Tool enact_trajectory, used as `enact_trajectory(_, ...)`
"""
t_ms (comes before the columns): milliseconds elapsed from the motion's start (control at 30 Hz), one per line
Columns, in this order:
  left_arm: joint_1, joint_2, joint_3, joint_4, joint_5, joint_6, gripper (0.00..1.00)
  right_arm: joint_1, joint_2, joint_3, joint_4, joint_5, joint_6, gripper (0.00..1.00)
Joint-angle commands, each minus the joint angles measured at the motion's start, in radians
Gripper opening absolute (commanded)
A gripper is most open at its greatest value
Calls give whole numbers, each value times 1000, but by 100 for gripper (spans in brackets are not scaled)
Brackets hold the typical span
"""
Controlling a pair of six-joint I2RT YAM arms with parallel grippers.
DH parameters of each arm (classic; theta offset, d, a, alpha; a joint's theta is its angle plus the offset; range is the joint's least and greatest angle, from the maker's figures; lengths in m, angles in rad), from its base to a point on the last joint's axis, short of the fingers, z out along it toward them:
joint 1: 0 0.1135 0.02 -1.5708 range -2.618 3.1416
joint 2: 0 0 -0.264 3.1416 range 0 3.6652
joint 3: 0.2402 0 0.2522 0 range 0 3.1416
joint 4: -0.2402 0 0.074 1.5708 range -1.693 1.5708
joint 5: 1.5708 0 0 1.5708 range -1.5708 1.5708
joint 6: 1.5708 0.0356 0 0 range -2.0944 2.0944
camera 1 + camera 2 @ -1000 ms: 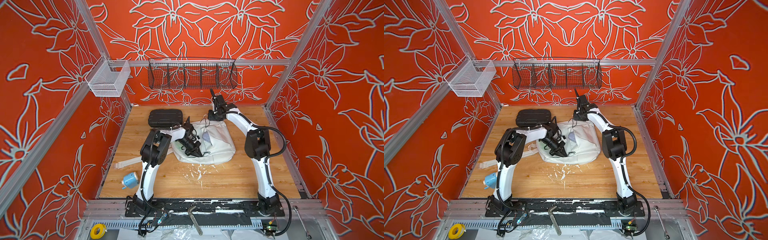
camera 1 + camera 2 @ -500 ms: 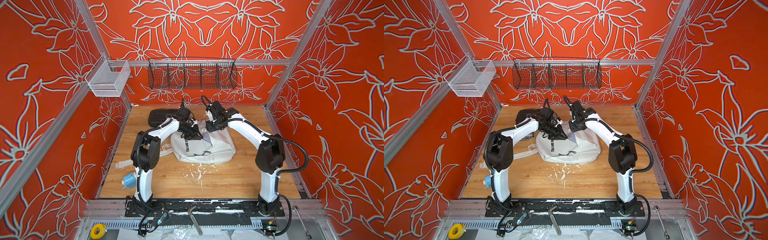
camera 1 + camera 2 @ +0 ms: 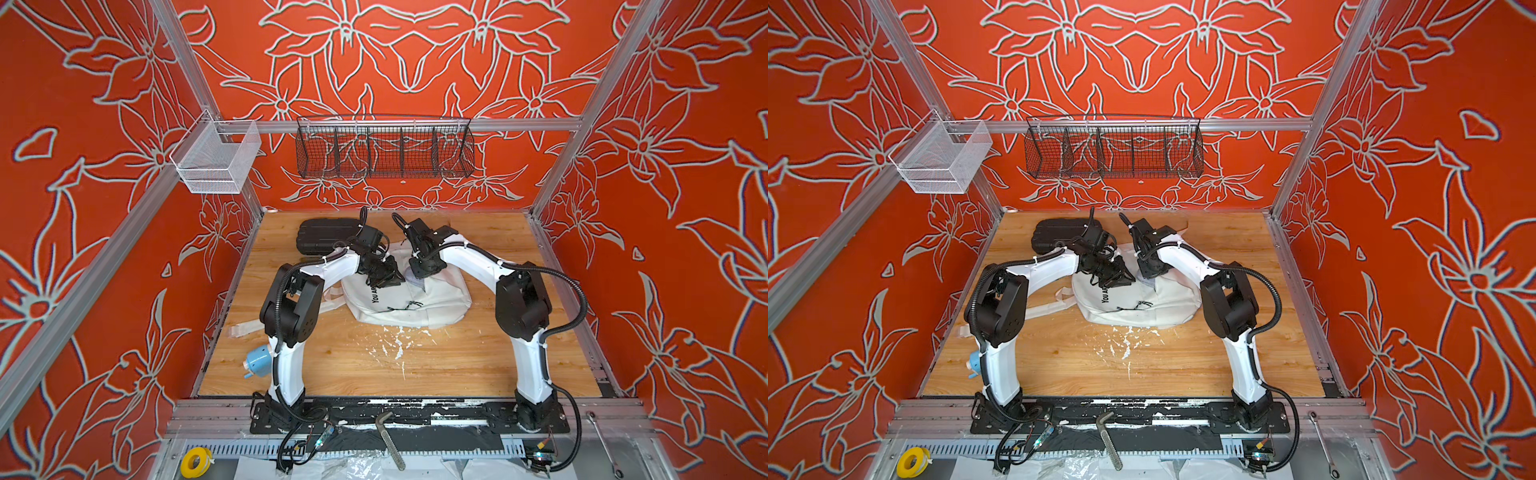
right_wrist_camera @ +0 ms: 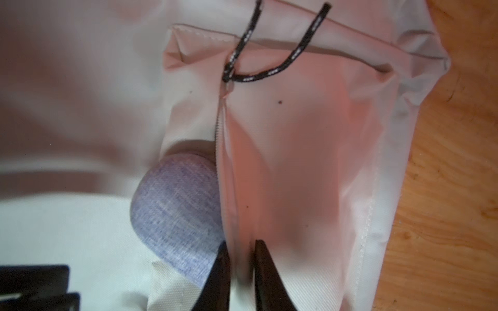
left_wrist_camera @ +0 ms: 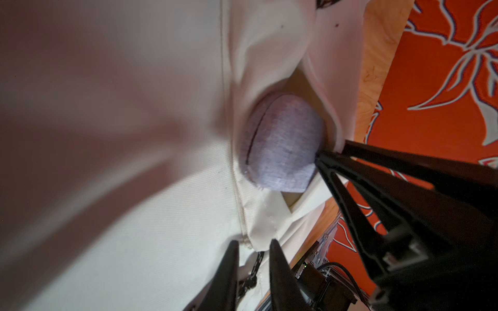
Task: Pack books, pencil case, and school supplies into a backpack
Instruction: Place the glasses case into the student bag.
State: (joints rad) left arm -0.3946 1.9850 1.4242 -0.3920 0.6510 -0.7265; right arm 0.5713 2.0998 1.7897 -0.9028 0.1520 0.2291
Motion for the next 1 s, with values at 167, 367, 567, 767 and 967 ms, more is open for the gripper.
enact_trajectory(167,-19,7,-35,94,8,-109,17,-1,-70,-35,26,4,7,0)
enact_trajectory(367,-21,59,-29,145,-3,-151,15,-2,-104,-47,58,-80,23,0)
enact_trajectory(567,-23,116,19,224,-5,-188,12,-1,-142,-73,83,-174,30,0)
enact_trajectory(767,-23,166,70,335,-25,-224,9,-1,-205,-156,188,-318,52,0)
enact_trajectory(967,-62,218,194,406,-10,-255,10,-2,-194,-186,246,-410,75,0)
